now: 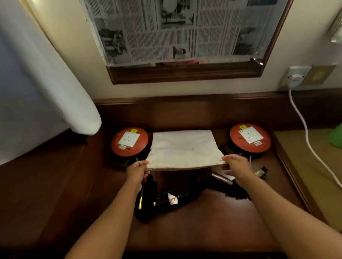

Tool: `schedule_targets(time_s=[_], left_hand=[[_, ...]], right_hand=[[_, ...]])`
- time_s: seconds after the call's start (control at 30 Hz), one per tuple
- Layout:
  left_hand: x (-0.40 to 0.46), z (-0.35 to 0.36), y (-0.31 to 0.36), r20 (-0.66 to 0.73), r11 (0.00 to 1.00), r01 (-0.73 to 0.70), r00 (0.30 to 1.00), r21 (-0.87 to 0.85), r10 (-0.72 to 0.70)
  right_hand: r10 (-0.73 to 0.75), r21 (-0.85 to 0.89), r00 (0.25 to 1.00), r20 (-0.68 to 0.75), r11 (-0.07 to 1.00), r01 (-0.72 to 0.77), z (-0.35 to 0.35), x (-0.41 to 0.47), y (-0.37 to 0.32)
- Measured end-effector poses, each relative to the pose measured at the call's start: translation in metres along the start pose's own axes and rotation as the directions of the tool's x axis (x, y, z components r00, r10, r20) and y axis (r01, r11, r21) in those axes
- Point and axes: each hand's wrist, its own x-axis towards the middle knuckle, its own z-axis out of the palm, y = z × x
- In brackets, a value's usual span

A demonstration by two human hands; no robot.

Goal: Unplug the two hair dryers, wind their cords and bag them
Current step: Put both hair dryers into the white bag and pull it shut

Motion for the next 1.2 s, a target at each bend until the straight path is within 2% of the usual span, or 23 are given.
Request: schedule_targets(time_s=[0.13,0.33,0.47,0.67,0.77,0.83,0.97,1.1,1.2], left_hand=[[-0.004,-0.001,-0.035,0.001,0.985,0.056,0.998,0.165,-0.057],[-0.008,-0.007,-0.059,0.015,0.934,0.060,0.997,0.353,-0.070],[-0.010,-0.004,-0.060,0.038,0.888,-0.044,0.999,0.457,0.030],[-0.035,0.014,-0.050,0.097,0.668,-0.206,0.976,0.716,0.197],[-0.054,0.031,-0.049,0.182,0.597,-0.332,0.937,0.730,0.298],[-0.067,0.045,-0.050,0.242,0.639,-0.375,0.926,0.671,0.290],[-0.089,0.078,-0.056,0.364,0.768,-0.354,0.916,0.533,0.170],[-0.097,0.113,-0.071,0.400,0.850,-0.250,0.915,0.464,0.051],[-0.099,0.139,-0.086,0.407,0.881,-0.144,0.912,0.450,-0.059]], right_hand=[[0.104,-0.008,0.994,0.022,0.995,-0.104,0.006,-0.003,0.031],[0.134,-0.104,0.991,0.000,0.986,-0.133,0.010,-0.008,0.054],[0.079,-0.161,0.997,-0.015,0.984,-0.081,0.010,-0.013,0.052],[-0.039,-0.162,0.995,-0.095,0.987,0.023,0.004,-0.027,0.048],[-0.025,-0.158,0.991,-0.133,0.987,0.004,-0.005,-0.033,0.052],[0.004,-0.151,0.989,-0.150,0.988,-0.027,-0.013,-0.038,0.055],[-0.024,-0.174,0.980,-0.197,0.985,-0.011,-0.033,-0.044,0.057],[-0.021,-0.277,0.979,-0.203,0.960,-0.037,-0.059,-0.035,0.059],[0.034,-0.304,0.978,-0.206,0.948,-0.097,-0.078,-0.017,0.063]])
